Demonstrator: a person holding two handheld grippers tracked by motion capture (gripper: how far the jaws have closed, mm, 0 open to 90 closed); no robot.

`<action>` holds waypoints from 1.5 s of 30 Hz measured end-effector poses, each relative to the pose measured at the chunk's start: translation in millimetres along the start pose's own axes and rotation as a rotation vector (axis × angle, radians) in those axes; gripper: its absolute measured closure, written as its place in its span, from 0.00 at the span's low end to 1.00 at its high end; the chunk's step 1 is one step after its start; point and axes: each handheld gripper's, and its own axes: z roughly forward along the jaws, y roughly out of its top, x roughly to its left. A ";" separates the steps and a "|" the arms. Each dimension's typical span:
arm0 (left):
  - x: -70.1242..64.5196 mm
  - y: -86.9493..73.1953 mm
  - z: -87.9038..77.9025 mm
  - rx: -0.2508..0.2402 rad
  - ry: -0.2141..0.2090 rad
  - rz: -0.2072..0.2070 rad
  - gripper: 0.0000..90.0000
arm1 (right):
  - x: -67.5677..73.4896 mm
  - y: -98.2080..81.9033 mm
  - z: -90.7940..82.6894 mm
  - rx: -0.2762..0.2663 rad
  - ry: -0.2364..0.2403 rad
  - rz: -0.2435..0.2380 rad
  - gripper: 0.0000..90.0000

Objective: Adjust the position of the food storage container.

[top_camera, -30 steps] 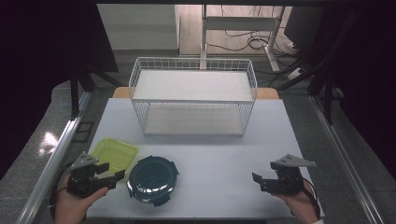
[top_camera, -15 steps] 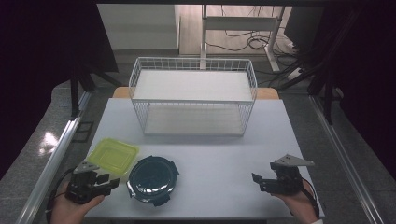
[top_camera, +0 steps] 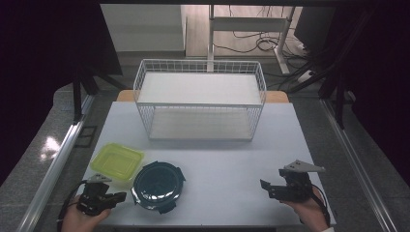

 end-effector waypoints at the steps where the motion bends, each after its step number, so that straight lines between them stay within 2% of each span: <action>1: -0.4 0.4 1.1 0.004 -0.001 0.004 1.00 | -0.2 -0.1 0.0 0.001 -0.001 0.001 0.19; 9: -7.0 5.9 9.3 0.022 -0.016 0.019 1.00 | 0.0 -0.1 -0.1 -0.005 0.014 0.002 0.19; 12: -9.9 8.1 12.0 0.029 0.011 0.031 1.00 | -0.1 -0.2 -0.3 -0.005 0.016 0.002 0.19; 19: -11.4 11.4 16.9 0.044 0.031 0.032 1.00 | -0.9 -0.5 0.2 -0.004 0.019 0.005 0.19; 21: -12.2 12.8 19.6 0.053 0.025 0.039 1.00 | -0.5 -0.3 0.4 -0.005 0.021 0.002 0.19; 25: -14.2 16.3 20.1 0.047 0.004 0.036 1.00 | -0.2 -0.3 0.7 -0.004 0.021 0.001 0.19; 33: -18.0 27.1 25.7 0.054 0.026 0.053 1.00 | -0.7 -0.6 0.3 -0.005 0.023 0.000 0.19; 45: -29.8 40.9 32.7 0.058 0.025 0.089 1.00 | -0.3 -0.5 1.1 -0.004 0.022 0.000 0.19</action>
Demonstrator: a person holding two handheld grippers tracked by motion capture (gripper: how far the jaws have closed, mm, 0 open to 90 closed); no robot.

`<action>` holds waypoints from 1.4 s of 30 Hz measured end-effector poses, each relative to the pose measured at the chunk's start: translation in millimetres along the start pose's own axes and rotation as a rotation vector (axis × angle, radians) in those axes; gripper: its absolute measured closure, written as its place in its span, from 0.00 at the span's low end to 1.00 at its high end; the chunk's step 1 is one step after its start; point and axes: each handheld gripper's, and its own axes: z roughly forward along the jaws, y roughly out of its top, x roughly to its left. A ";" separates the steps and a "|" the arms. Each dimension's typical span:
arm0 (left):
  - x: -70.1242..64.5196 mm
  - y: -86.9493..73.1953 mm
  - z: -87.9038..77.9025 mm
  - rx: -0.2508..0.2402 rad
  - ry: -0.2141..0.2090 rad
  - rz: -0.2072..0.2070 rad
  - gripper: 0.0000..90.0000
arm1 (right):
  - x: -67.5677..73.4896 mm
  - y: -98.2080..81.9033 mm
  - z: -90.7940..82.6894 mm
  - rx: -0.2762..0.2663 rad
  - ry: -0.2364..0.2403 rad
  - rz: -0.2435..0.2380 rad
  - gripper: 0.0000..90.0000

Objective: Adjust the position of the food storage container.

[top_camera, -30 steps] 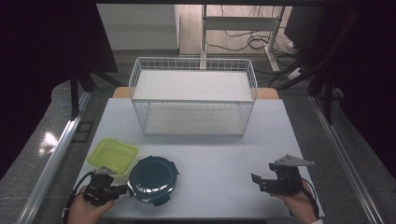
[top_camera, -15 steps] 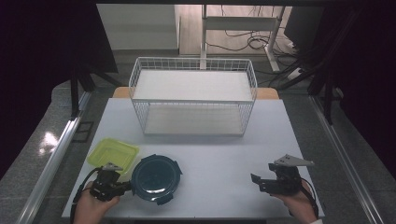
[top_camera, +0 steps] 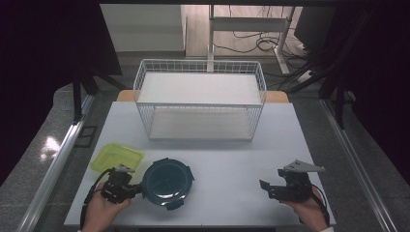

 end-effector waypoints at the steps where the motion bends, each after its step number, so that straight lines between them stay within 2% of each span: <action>1: -1.0 1.5 0.8 0.001 -0.002 0.004 1.00 | 0.1 0.0 -0.1 0.000 0.000 0.000 0.19; 4: -3.5 5.4 3.4 0.000 -0.017 0.002 1.00 | 0.3 0.1 -0.3 -0.001 0.001 -0.001 0.19; 21: -17.2 27.2 15.9 0.009 -0.019 0.043 1.00 | 0.3 0.6 -1.7 -0.007 -0.003 0.005 0.20; 33: -24.7 37.4 27.5 0.015 -0.031 0.049 1.00 | -1.0 0.7 -2.6 -0.018 -0.011 0.007 0.20; 42: -38.3 51.9 38.3 0.017 -0.041 0.080 1.00 | -0.6 0.7 -2.2 -0.016 -0.015 0.003 0.20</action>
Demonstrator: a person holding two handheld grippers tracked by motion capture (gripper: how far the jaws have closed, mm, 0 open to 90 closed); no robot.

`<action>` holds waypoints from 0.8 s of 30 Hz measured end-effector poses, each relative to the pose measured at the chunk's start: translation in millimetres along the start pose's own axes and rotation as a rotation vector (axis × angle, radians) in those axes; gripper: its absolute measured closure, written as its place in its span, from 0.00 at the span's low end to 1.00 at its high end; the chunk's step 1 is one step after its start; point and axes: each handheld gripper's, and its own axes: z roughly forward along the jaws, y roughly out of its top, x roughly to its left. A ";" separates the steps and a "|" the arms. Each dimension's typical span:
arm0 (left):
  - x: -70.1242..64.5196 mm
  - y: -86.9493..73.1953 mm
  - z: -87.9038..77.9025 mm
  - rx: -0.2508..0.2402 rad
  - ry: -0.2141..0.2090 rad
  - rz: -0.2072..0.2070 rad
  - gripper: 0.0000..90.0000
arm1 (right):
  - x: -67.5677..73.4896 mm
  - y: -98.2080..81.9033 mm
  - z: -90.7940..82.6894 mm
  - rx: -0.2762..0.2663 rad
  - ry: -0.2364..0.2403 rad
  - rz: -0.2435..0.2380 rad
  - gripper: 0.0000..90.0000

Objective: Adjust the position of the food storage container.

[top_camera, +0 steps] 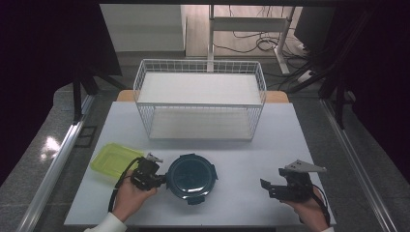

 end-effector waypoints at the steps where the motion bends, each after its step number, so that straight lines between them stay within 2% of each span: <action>1: 0.0 0.0 0.0 0.000 0.000 0.000 1.00 | 0.0 0.0 0.0 0.000 0.000 0.000 0.20; 10: -5.4 11.7 11.8 0.014 -0.004 0.013 1.00 | -0.2 -0.2 0.0 0.000 0.001 0.003 0.20; 18: -10.1 20.1 18.8 0.007 -0.010 0.016 1.00 | -0.4 -0.4 0.3 0.001 0.000 0.003 0.20; 24: -12.5 25.4 22.3 0.009 -0.017 0.036 1.00 | -0.8 -0.7 0.7 0.003 -0.001 0.002 0.20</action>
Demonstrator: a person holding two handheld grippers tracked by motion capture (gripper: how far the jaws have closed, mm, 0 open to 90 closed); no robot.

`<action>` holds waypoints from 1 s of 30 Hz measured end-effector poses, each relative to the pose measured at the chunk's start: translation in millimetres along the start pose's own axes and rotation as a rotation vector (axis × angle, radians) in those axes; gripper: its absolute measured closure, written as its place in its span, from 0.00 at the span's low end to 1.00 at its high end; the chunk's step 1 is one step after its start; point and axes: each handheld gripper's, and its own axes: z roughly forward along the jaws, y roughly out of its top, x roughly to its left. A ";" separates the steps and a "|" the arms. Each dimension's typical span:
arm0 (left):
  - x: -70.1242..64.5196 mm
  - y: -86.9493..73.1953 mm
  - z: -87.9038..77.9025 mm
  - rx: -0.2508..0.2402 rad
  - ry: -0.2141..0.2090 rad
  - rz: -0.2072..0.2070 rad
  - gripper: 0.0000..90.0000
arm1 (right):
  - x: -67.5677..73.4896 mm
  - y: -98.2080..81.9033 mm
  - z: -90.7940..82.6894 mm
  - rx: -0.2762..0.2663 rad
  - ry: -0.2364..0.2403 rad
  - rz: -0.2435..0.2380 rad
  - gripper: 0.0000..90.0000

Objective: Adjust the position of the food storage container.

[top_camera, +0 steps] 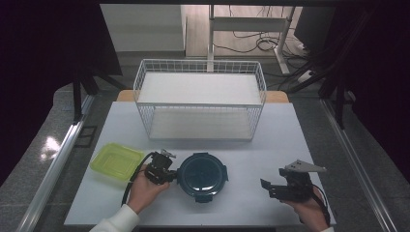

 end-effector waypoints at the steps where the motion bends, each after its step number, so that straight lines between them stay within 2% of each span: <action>1: -0.8 0.6 0.6 -0.001 -0.001 -0.001 1.00 | 0.0 0.0 0.0 0.000 0.000 0.000 0.20; 7: -2.9 3.5 3.2 -0.006 -0.011 0.001 1.00 | 0.2 -0.4 0.7 0.004 -0.001 0.002 0.20; 13: 3.9 2.4 4.0 -0.032 -0.060 -0.013 1.00 | 1.2 -0.5 0.3 0.000 -0.001 0.005 0.20; 16: 5.1 1.5 2.1 -0.040 -0.069 -0.015 1.00 | 2.2 -0.8 0.4 -0.003 -0.005 0.005 0.20; 18: 5.9 -1.2 -6.5 -0.063 -0.058 -0.010 1.00 | 3.6 -0.6 0.6 -0.008 -0.006 0.001 0.20; 21: 6.2 -4.0 -21.6 -0.136 -0.063 -0.034 1.00 | 7.1 0.8 1.3 -0.010 -0.003 -0.003 0.20; 24: 6.6 -4.6 -37.4 -0.188 -0.067 -0.034 1.00 | 13.6 6.4 1.1 -0.012 0.010 -0.008 0.20; 28: 5.2 -5.7 -46.8 -0.219 -0.072 -0.035 0.95 | 24.9 23.3 3.2 -0.034 0.053 -0.006 0.20; 29: 4.5 -6.1 -47.7 -0.225 -0.065 -0.030 0.91 | 28.7 27.8 4.8 -0.034 0.067 -0.004 0.20; 30: 4.5 -6.1 -47.7 -0.225 -0.065 -0.030 0.84 | 28.7 27.8 4.8 -0.034 0.067 -0.004 0.20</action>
